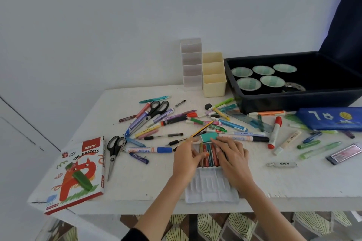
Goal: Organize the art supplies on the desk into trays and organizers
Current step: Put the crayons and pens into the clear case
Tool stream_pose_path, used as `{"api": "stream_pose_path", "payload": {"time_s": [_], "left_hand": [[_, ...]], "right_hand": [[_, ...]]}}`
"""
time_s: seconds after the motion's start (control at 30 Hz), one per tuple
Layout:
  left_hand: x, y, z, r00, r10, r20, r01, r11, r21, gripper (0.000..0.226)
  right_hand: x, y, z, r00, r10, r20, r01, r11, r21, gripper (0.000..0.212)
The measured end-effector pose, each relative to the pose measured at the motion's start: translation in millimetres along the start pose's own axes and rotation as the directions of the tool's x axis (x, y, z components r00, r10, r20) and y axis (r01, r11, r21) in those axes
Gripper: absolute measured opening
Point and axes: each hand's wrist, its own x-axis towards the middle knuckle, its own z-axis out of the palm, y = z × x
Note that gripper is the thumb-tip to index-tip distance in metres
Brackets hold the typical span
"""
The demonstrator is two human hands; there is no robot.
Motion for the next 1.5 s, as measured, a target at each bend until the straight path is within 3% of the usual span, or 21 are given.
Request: {"api": "stream_pose_path", "payload": {"time_s": [0.13,0.23,0.33,0.57,0.67,0.77,0.83,0.9,1.0,1.1,1.2,1.3,1.5], "left_hand": [[-4,0,1,0.999,0.038,-0.012,-0.037,0.996,0.081,0.033],[-5,-4,1,0.995,0.048,0.083,-0.061,0.984,0.165,0.032],[-1,-3,-4,0.979,-0.047,0.197,0.036,0.998,0.060,0.034],[4,-1,-9,0.953,-0.093,0.288,0.105,0.994,-0.027,0.040],[3,-2,-5,0.976,-0.039,0.216,0.025,0.997,0.068,0.035],[-2,-2,4,0.992,0.052,0.112,-0.050,0.999,-0.021,0.017],[-8,3,3,0.996,0.029,0.085,-0.024,0.998,-0.058,0.003],[-8,6,1,0.994,0.048,0.094,-0.045,0.998,-0.043,0.016],[-5,5,2,0.987,0.124,0.103,-0.124,0.992,-0.004,0.013],[7,-2,-3,0.991,0.090,0.097,-0.098,0.991,0.087,0.027],[25,-9,-27,0.993,0.081,-0.084,-0.077,0.996,0.053,0.020],[50,-31,-56,0.973,0.063,-0.223,-0.023,0.983,0.180,0.017],[77,-77,-85,0.968,-0.007,-0.251,0.107,0.917,0.384,0.025]], "right_hand": [[1,1,1,1.000,0.004,-0.008,-0.004,1.000,-0.008,0.052],[0,1,1,1.000,0.002,0.000,-0.002,1.000,-0.009,0.062],[0,1,1,1.000,0.003,0.003,-0.003,1.000,-0.002,0.065],[0,0,0,1.000,0.010,0.011,-0.010,1.000,-0.001,0.066],[0,1,1,1.000,0.008,0.004,-0.008,1.000,-0.008,0.066],[0,1,1,1.000,0.002,-0.009,-0.002,1.000,-0.007,0.066],[0,0,0,1.000,-0.004,-0.016,0.004,1.000,0.004,0.063],[-1,0,0,0.999,0.022,-0.041,-0.020,0.999,0.051,0.050],[-1,0,0,0.985,0.110,-0.134,-0.075,0.968,0.240,0.035],[-1,0,-1,0.983,0.131,-0.127,-0.095,0.961,0.258,0.038],[0,1,-1,0.982,0.145,-0.117,-0.110,0.958,0.265,0.039],[1,2,0,0.980,0.147,-0.133,-0.107,0.957,0.269,0.038],[4,3,1,0.981,0.147,-0.127,-0.118,0.970,0.214,0.038]]}}
